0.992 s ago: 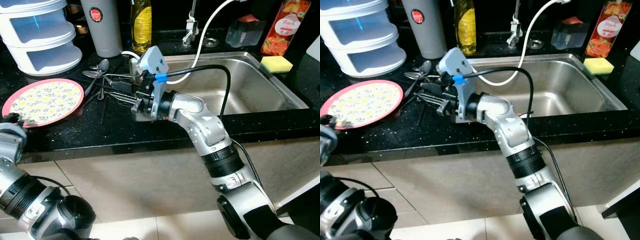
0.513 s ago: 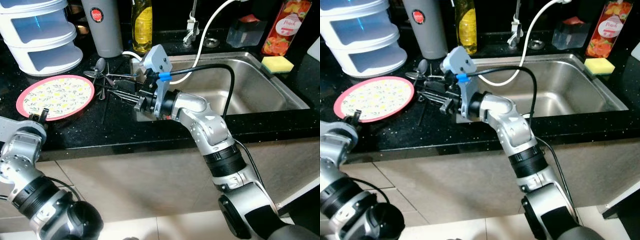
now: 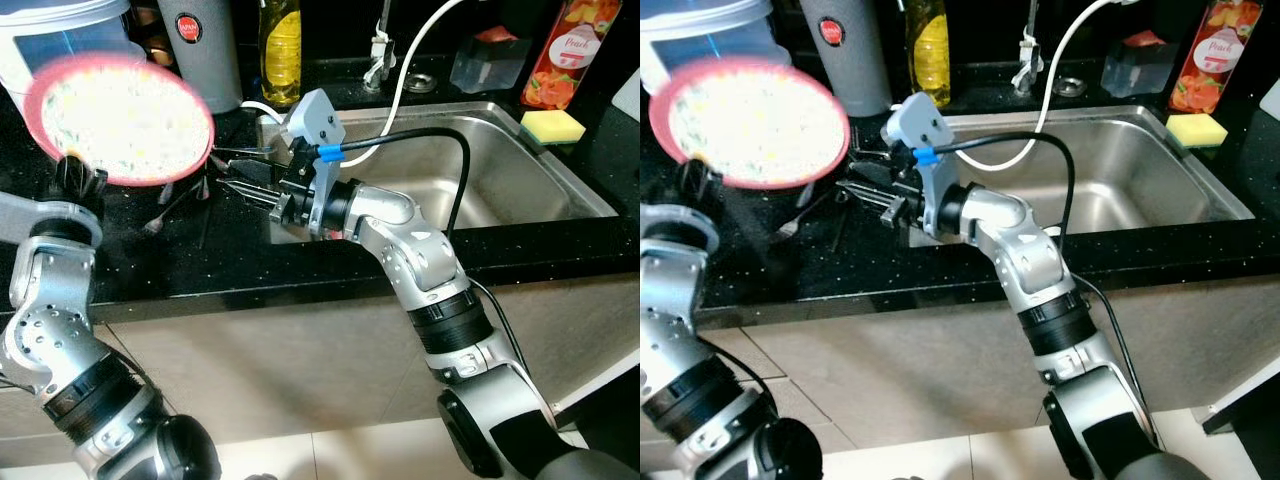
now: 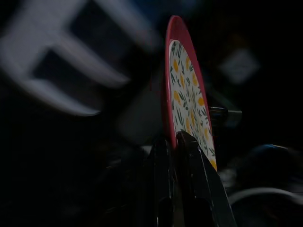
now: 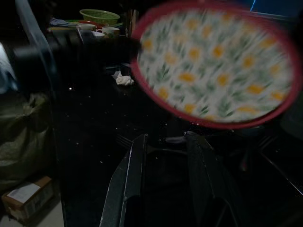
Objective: Kitchen organization
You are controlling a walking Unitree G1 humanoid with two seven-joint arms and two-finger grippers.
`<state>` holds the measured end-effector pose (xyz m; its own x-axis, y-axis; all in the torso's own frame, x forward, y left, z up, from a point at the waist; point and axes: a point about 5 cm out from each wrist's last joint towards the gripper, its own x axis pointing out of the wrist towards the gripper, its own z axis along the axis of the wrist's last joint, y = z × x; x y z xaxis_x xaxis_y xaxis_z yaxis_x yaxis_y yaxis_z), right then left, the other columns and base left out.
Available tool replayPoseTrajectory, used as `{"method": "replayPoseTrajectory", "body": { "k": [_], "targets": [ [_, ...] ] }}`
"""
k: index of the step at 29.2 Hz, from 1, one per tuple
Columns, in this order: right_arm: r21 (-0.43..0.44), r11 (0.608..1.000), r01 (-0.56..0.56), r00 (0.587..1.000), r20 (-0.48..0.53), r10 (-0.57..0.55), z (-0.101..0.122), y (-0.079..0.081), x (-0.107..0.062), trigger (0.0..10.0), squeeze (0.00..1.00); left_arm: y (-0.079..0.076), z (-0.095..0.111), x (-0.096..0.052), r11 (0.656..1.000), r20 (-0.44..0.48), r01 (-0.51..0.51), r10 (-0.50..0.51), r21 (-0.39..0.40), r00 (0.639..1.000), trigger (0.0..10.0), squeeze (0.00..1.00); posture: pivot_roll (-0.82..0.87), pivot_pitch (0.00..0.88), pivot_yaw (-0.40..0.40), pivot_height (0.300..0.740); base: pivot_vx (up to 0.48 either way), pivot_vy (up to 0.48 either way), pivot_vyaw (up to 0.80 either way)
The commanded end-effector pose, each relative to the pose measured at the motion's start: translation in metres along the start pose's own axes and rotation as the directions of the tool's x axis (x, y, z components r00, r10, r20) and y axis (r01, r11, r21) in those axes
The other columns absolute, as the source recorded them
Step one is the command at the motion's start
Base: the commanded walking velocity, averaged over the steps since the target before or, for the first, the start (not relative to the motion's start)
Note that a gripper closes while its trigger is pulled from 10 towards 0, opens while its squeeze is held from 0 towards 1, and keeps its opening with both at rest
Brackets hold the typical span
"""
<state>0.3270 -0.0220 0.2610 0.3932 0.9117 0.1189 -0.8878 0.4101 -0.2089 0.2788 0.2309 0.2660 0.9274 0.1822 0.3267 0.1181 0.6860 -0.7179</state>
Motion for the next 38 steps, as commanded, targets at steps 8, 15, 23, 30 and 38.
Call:
{"method": "replayPoseTrajectory", "body": {
  "k": [8,15,23,30,38],
  "targets": [
    [0.013,0.988,0.152,0.988,0.032,-0.152,0.008,-0.018,-0.008,10.0,0.0,-0.03,-0.046,0.014,0.976,-0.237,0.219,-0.208,0.02,0.949,10.0,0.0,0.08,0.0,0.026,0.74,0.0,0.0,0.0],
    [0.006,0.962,0.274,0.959,0.068,-0.274,0.019,-0.036,-0.015,10.0,0.0,-0.021,-0.115,0.026,0.963,-0.481,0.177,-0.059,0.203,0.875,10.0,0.0,0.04,0.0,0.038,0.74,0.0,0.0,0.0],
    [0.007,0.959,0.284,0.956,0.072,-0.284,0.02,-0.036,-0.015,10.0,0.0,-0.007,-0.128,0.031,0.968,-0.531,0.103,0.034,0.227,0.846,10.0,0.0,0.04,0.0,0.039,0.74,0.0,0.0,0.0],
    [0.006,0.959,0.285,0.957,0.064,-0.284,0.019,-0.034,-0.016,10.0,0.0,0.007,-0.14,0.046,0.942,-0.53,0.016,0.175,0.335,0.83,10.0,1.0,0.02,0.0,0.038,0.74,0.0,0.0,0.0],
    [0.017,0.957,0.288,0.954,0.076,-0.289,0.02,-0.03,-0.016,10.0,0.0,-0.023,-0.091,0.051,0.923,-0.303,0.125,-0.01,0.364,0.953,10.0,0.0,0.04,0.0,0.057,0.74,0.0,0.0,0.0]
  ]
}}
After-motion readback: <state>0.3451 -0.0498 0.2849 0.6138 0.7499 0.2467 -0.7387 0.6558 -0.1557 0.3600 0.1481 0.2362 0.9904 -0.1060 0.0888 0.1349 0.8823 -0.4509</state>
